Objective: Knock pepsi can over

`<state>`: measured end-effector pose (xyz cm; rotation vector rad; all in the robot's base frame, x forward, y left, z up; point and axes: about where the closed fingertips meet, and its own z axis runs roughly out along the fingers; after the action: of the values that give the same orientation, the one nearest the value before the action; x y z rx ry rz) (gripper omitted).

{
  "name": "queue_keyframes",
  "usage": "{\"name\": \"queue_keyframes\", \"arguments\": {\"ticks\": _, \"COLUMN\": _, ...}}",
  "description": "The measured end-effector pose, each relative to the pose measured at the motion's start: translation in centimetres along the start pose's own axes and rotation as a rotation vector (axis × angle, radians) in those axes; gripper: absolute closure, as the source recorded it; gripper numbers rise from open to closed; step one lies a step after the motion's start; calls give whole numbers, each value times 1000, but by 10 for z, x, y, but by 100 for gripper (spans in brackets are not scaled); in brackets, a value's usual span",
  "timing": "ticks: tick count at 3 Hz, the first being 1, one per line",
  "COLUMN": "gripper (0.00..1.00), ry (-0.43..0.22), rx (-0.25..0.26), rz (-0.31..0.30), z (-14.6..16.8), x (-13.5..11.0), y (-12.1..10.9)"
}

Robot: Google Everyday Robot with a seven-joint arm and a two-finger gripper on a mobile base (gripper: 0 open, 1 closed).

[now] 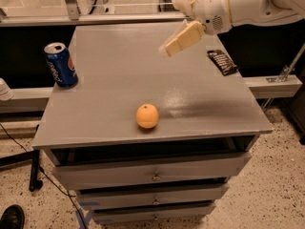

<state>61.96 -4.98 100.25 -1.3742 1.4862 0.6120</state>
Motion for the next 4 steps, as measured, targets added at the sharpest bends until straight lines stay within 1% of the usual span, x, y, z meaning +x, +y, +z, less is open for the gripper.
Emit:
{"name": "queue_keyframes", "arguments": {"ticks": 1, "gripper": 0, "ry": -40, "rx": 7, "rz": 1, "z": 8, "x": 0, "y": 1}}
{"name": "queue_keyframes", "arguments": {"ticks": 2, "gripper": 0, "ry": -146, "rx": -15, "rz": -4, "z": 51, "x": -5, "y": -2}}
{"name": "queue_keyframes", "arguments": {"ticks": 3, "gripper": 0, "ry": -193, "rx": -77, "rz": -3, "z": 96, "x": -5, "y": -2}}
{"name": "queue_keyframes", "arguments": {"ticks": 4, "gripper": 0, "ry": -199, "rx": -130, "rz": 16, "z": 136, "x": 2, "y": 2}}
